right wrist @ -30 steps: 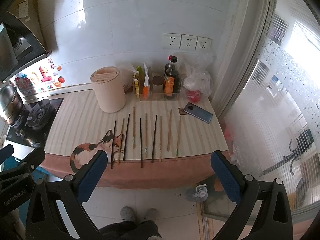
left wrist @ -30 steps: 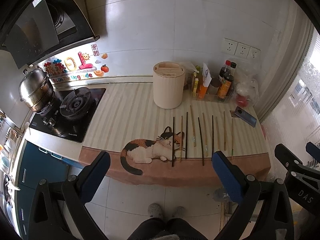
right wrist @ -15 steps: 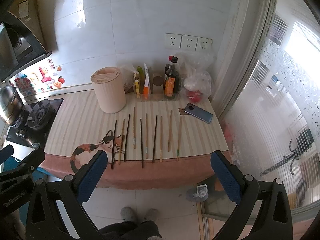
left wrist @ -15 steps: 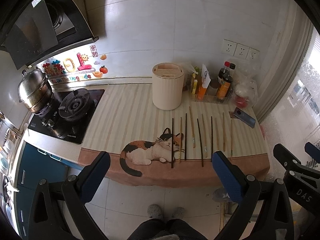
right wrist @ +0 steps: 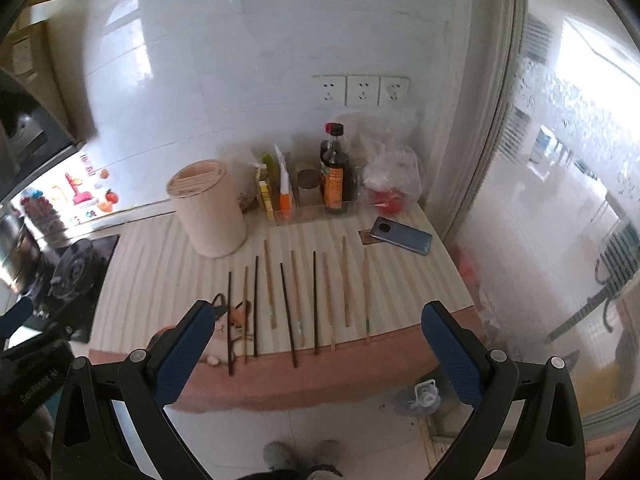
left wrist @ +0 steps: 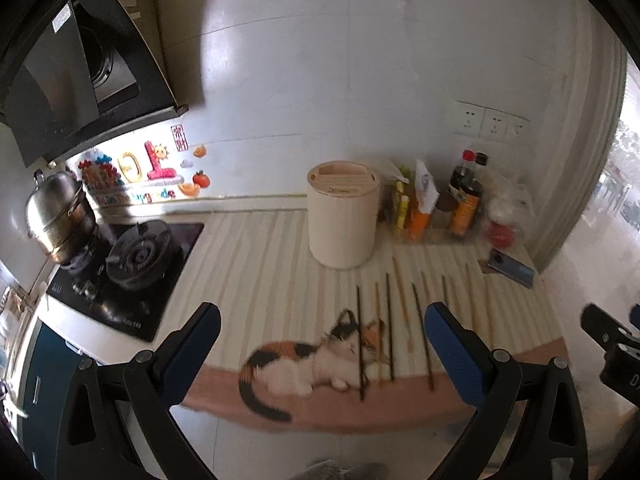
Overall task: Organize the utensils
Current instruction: 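Lower both tools toward the row of chopsticks on the cat mat, then grasp a black chopstick with the left tool while the right tool grasps a light wooden chopstick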
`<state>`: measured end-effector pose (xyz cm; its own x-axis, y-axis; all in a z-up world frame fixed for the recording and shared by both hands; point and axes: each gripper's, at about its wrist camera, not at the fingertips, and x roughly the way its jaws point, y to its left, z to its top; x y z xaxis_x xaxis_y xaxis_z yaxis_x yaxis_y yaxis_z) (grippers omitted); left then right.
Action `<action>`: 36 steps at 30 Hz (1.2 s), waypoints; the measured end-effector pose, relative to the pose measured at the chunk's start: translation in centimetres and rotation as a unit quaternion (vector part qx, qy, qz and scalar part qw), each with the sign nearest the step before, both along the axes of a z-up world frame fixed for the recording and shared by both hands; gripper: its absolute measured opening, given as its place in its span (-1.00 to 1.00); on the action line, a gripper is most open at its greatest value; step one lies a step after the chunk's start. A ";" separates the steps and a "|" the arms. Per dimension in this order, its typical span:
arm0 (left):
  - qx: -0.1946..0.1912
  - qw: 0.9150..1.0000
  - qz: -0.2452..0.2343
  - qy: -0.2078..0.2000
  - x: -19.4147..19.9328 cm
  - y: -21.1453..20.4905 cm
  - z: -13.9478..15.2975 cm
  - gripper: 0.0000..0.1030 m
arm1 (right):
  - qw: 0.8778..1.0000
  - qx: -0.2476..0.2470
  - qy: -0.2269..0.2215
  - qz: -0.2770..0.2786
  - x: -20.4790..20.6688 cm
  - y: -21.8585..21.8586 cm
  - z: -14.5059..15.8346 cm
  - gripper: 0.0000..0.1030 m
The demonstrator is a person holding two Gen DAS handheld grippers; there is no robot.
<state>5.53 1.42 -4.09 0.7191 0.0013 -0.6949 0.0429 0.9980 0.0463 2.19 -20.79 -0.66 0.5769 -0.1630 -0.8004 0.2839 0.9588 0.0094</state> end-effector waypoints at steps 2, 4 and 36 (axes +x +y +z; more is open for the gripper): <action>0.012 1.000 0.000 0.001 1.5 0.1 -1.7 1.00 | 1.000 -0.006 0.012 -0.014 1.1 -0.3 -2.2 1.00; 0.021 1.000 0.000 0.015 3.0 0.1 -3.6 1.00 | 1.000 -0.004 0.020 -0.022 2.0 -0.6 -4.1 0.95; 0.008 0.937 0.014 0.348 20.5 -9.4 -28.6 -0.89 | 0.949 0.131 0.284 0.032 21.3 -12.7 -32.8 -0.13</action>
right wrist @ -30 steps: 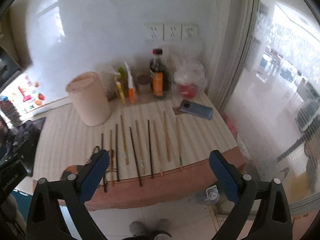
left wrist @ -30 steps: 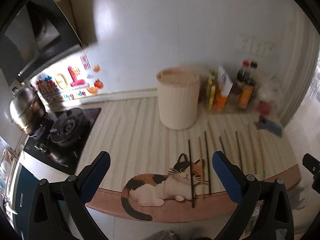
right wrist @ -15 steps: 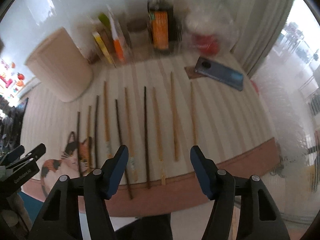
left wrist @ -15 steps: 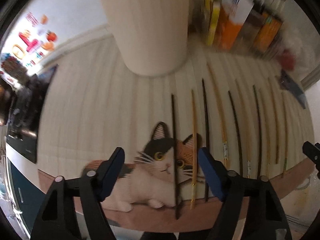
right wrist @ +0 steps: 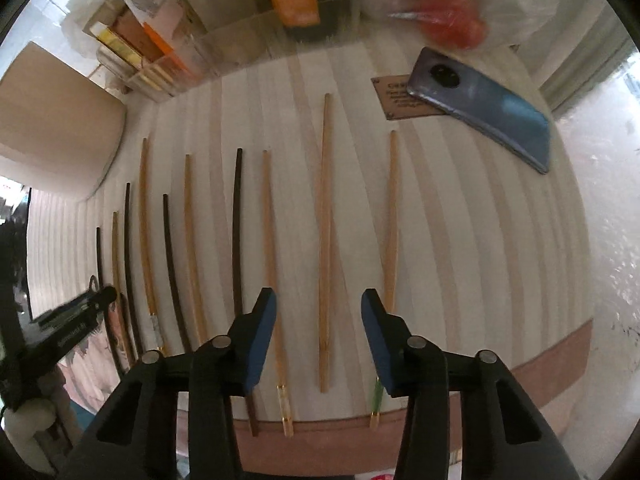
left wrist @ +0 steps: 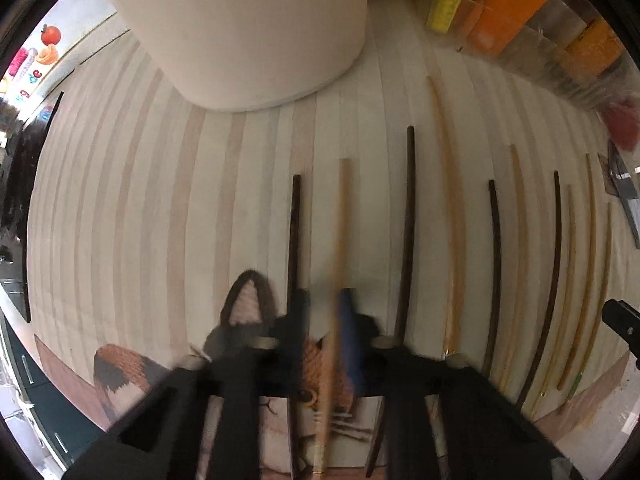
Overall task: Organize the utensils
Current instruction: 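Grasp a black chopstick with the left tool while the right tool grasps a light wooden chopstick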
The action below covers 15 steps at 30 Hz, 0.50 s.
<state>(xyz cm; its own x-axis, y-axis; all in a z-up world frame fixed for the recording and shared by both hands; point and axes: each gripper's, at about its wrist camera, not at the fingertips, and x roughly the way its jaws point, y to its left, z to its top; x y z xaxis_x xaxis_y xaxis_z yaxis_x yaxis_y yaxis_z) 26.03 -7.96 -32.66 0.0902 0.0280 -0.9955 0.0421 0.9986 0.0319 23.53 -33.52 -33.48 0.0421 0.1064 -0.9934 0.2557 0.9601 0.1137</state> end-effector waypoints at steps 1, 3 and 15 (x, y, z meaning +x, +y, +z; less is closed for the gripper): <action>0.000 1.000 0.006 0.002 0.0 0.1 0.0 -0.91 | 1.000 0.004 0.003 0.005 0.4 0.0 -0.4 -0.13; 0.004 1.000 0.014 0.001 -0.1 0.5 -0.1 -0.93 | 1.000 0.006 0.006 0.011 1.1 0.2 -0.8 -0.13; -0.017 0.998 0.060 0.021 -0.1 7.7 1.2 -0.93 | 0.997 -0.047 0.033 0.047 4.5 2.6 -3.8 -0.27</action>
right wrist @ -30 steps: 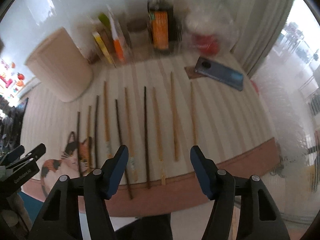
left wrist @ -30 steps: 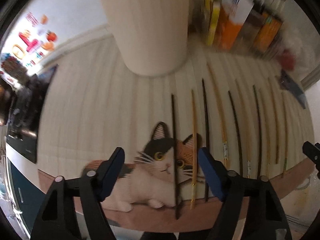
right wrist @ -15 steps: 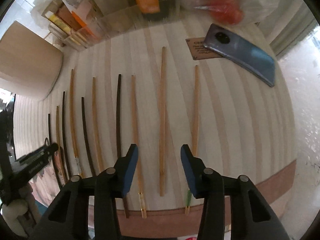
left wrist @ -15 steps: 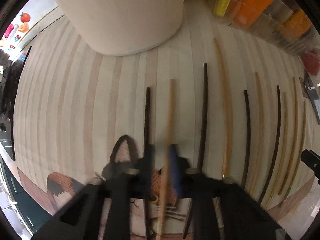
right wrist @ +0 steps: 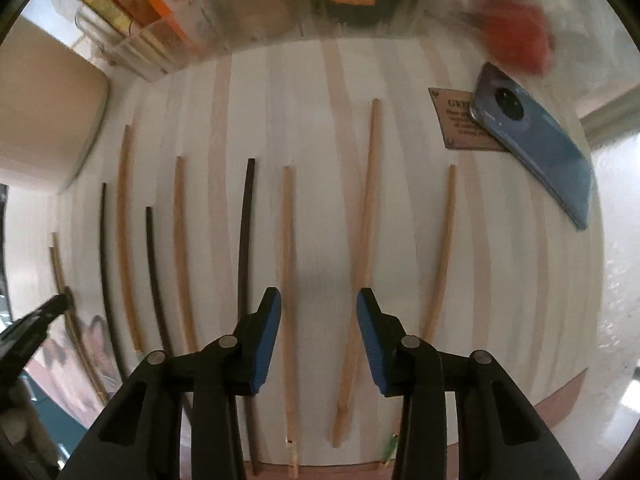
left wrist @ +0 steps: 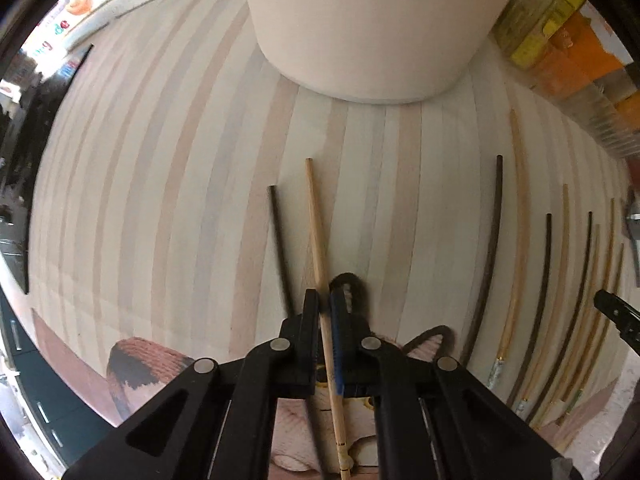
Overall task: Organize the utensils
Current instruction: 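Grasp a black chopstick with the left tool while the right tool grasps a light wooden chopstick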
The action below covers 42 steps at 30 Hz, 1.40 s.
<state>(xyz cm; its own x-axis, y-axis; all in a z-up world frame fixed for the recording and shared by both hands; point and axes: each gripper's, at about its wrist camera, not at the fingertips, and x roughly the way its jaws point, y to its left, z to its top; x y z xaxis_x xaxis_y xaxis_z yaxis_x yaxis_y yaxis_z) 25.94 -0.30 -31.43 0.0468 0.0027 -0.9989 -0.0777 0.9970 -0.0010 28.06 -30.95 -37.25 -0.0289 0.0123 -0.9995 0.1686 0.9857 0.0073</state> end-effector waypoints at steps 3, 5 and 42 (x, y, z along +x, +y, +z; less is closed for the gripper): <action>-0.053 0.999 0.009 0.012 0.9 3.3 -0.1 -0.89 | 1.000 -0.003 0.006 0.002 0.3 0.3 -0.4 -0.60; -0.069 0.998 0.012 0.009 0.7 4.7 0.9 -0.87 | 0.999 0.025 0.024 -0.017 0.0 0.3 -1.3 -0.65; -0.080 0.997 0.000 0.010 3.4 17.9 1.7 -0.89 | 0.997 0.050 0.036 -0.038 -2.8 0.7 -2.0 -0.64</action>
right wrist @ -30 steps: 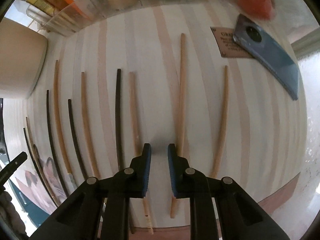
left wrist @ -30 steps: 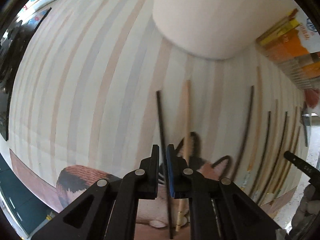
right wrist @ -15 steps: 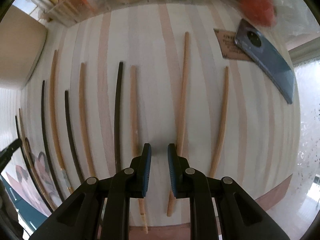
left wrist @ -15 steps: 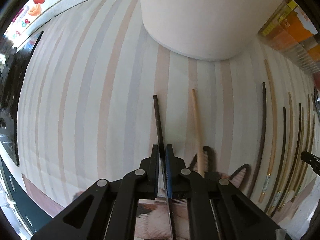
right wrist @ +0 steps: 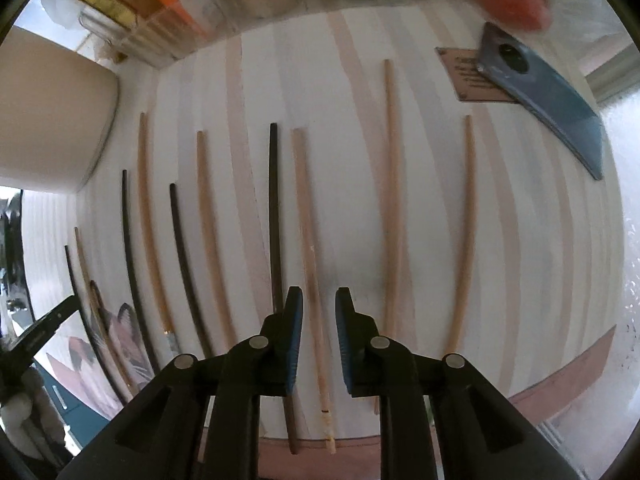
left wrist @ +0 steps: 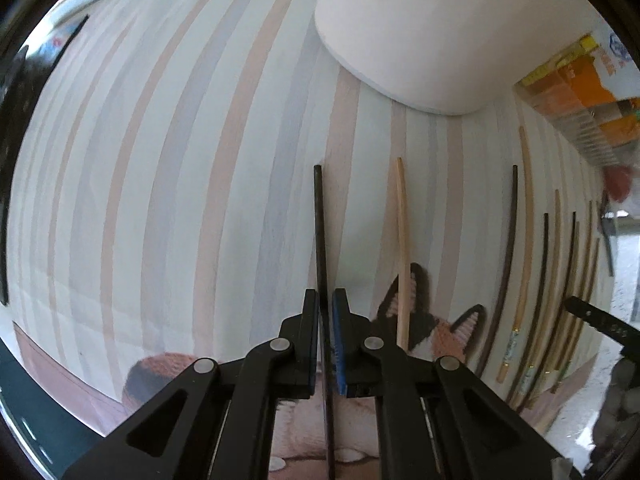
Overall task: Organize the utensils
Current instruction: 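Grasp a black chopstick with the left tool while the right tool grasps a light wooden chopstick, then lift both held chopsticks up over the cream chopstick holder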
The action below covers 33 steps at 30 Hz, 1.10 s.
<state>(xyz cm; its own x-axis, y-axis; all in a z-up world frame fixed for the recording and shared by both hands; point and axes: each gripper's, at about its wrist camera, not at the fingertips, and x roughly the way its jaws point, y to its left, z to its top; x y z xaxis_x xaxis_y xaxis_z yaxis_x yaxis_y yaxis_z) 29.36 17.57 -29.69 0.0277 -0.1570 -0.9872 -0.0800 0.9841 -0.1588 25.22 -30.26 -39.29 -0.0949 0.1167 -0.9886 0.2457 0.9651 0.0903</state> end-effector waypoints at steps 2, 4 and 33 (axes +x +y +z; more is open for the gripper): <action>-0.005 1.000 0.007 0.004 -0.4 1.1 0.2 -0.89 | 1.000 -0.015 0.002 0.015 0.3 0.5 -0.4 -0.63; -0.014 1.000 0.001 0.007 -0.7 1.6 0.3 -0.88 | 0.999 -0.042 0.009 0.033 -0.1 1.3 -0.5 -0.75; 0.074 0.993 -0.088 0.004 5.4 4.6 -0.3 -0.87 | 0.996 -0.046 0.031 0.064 0.5 3.3 -1.0 -0.75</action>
